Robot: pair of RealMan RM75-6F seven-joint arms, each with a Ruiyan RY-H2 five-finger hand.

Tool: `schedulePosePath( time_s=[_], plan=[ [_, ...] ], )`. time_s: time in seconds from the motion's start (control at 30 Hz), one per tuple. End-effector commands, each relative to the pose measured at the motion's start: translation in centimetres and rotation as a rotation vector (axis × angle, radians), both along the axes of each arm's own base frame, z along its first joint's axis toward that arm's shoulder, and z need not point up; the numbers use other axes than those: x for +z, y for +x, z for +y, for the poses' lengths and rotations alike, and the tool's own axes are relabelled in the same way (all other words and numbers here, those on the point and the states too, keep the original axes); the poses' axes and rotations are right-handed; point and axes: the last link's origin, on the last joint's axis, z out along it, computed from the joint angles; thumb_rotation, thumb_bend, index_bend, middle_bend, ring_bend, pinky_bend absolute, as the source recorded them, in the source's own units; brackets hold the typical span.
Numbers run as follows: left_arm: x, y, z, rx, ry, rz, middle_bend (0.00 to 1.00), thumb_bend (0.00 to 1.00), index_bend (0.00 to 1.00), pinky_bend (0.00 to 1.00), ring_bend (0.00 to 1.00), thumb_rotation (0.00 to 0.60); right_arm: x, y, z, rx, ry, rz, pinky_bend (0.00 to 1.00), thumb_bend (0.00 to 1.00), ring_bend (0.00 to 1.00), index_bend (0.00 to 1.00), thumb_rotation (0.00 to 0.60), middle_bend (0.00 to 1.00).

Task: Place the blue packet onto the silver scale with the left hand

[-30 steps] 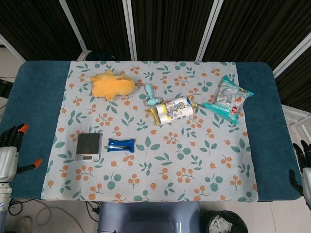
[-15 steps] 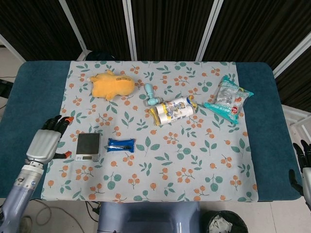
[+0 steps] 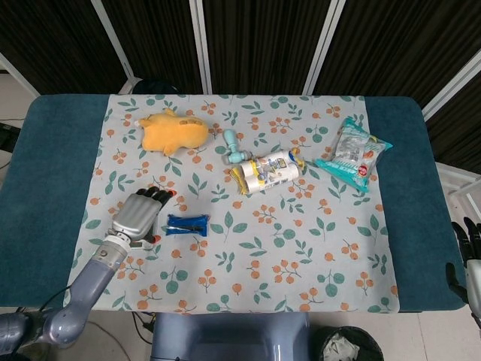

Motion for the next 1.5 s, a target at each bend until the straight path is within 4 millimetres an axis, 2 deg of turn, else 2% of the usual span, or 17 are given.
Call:
schedulePosePath(
  time_s=[0.03,0.23,0.63,0.97,1.13,1.5],
  plan=[
    [-2.6,0.8,0.7,0.006,-0.023,0.034,0.22,0.07,0.16,0.25,0.15,0.6,0.1,0.0,0.0,-0.002,-0.002,0.0,0.0,0.56,0.05,0.06,0.6,0.05],
    [-5.1,1.6,1.1,0.004,-0.026,0.056,0.23,0.08,0.17,0.26,0.16,0.6,0.2,-0.1,0.0,-0.001,-0.007,0.0,0.0,0.56,0.05,0.06,0.6,0.05],
    [-7.9,2.1,1.3,-0.032,-0.043,0.129,0.32,0.12,0.21,0.34,0.23,0.6,0.4,0.0,0.0,0.0,-0.014,-0.001,0.0,0.56,0.05,0.06,0.6,0.05],
    [-9.0,1.8,1.4,-0.036,-0.058,0.159,0.37,0.16,0.26,0.36,0.26,0.6,0.5,-0.1,0.0,-0.001,-0.018,-0.001,0.0,0.56,0.05,0.06,0.6,0.05],
    [-9.4,2.0,1.5,-0.066,-0.061,0.159,0.42,0.24,0.34,0.39,0.3,0.6,0.6,-0.1,0.0,-0.001,-0.021,-0.001,0.0,0.56,0.05,0.06,0.6,0.05],
    [-8.8,1.8,1.6,-0.102,-0.033,0.173,0.48,0.34,0.4,0.41,0.34,0.6,0.5,-0.1,0.0,-0.002,-0.019,0.002,0.0,0.56,0.05,0.06,0.6,0.05]
  ],
)
